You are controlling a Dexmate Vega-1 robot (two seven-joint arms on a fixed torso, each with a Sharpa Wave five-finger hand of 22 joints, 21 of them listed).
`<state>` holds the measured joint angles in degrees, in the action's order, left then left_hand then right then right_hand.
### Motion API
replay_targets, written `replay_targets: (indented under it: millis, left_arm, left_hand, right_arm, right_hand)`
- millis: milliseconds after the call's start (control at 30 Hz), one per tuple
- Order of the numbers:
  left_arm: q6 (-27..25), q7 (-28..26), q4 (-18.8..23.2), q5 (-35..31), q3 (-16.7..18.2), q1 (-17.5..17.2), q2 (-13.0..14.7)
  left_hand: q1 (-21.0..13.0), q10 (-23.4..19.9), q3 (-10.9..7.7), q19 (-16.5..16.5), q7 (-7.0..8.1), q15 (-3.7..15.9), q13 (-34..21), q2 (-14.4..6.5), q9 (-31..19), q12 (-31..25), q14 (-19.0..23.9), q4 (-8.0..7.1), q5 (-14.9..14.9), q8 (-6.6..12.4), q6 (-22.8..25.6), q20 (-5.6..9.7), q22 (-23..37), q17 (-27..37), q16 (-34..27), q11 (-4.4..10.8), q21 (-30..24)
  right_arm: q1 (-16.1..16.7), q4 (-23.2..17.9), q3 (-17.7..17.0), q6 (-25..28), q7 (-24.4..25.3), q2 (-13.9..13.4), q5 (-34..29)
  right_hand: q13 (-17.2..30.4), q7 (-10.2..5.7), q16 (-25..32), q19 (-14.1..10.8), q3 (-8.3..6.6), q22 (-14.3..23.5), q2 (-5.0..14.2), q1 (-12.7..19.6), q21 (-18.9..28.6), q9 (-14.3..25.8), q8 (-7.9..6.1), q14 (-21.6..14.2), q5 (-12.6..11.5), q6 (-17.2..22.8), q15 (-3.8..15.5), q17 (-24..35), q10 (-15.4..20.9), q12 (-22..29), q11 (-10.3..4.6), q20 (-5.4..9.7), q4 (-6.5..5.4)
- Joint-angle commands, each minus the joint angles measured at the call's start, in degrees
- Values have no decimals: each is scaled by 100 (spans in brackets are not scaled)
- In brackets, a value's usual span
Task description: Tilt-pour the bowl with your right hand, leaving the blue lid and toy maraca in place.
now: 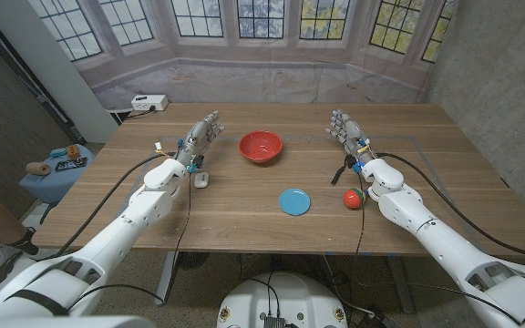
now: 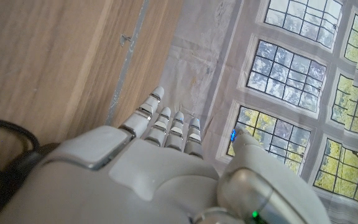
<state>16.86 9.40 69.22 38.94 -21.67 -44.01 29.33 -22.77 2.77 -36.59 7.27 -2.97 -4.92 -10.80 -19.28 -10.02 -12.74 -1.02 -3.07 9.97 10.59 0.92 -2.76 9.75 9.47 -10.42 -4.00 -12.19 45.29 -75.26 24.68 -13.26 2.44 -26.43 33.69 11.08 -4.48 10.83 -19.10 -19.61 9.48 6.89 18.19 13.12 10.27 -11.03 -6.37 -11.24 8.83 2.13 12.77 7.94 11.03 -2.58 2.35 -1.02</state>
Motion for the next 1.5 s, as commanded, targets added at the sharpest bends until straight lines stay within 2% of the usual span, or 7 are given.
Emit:
replay_targets:
  millis: [33, 633, 767, 933, 1500]
  left_arm:
    - [-12, -134, 304, -28, 47, -224, 129]
    - [13, -104, 495, 39, 103, -456, 256]
    - [11, -50, 467, 68, 113, -470, 280]
    - [29, -3, 470, 70, 123, -492, 320]
    - [10, 59, 541, 95, 182, -524, 448]
  left_hand:
    - [966, -3, -21, 27, -10, -33, -7, 1046, -7, 22, -12, 53, 11, 11, 16, -15, 25, 17, 18, -72, 34]
    - [905, 65, -40, -13, 16, -44, -7, 1062, -9, 66, -59, 157, 9, -12, -25, -22, 27, 15, 38, -58, 64]
    - [895, 80, -41, -30, 17, -49, -8, 1066, -10, 74, -80, 176, 8, -14, -29, -18, 28, 15, 45, -70, 73]
    - [884, 95, -41, -49, 27, -48, -8, 1072, -10, 83, -111, 200, 6, -20, -47, -22, 28, 15, 53, -65, 81]
    - [890, 190, -27, -107, 57, -48, -10, 1096, -12, 121, -181, 237, -2, -42, -135, -31, 31, 26, 55, -72, 103]
  right_arm:
    - [-52, -260, 97, 305, -17, -146, -116]
    - [-123, -734, 194, 708, 24, -358, -269]
    - [-172, -742, 250, 758, 34, -342, -332]
    - [-278, -780, 344, 889, 35, -350, -447]
    - [-799, -642, 676, 1326, -103, -269, -793]
  right_hand:
    - [6, 32, 18, -18, -27, 18, -9, 74, -23, 30, -28, -10, 8, 46, 162, -12, 59, 21, 2, 80, 66]
    - [7, 92, 42, -48, -49, 20, 14, 188, -80, 33, -20, 1, 33, 73, 160, -72, 89, 25, -8, 78, 234]
    - [7, 117, 47, -71, -52, 20, 5, 221, -85, 33, -23, -8, 38, 88, 158, -87, 90, 23, -9, 87, 281]
    - [6, 150, 69, -121, -66, 20, -29, 329, -101, 33, -26, -65, 53, 115, 173, -124, 128, 34, -21, 121, 421]
    - [9, 282, 136, -320, -76, 24, -31, 480, -89, 33, -61, -240, 77, 266, 167, -147, 382, 104, 70, 139, 623]
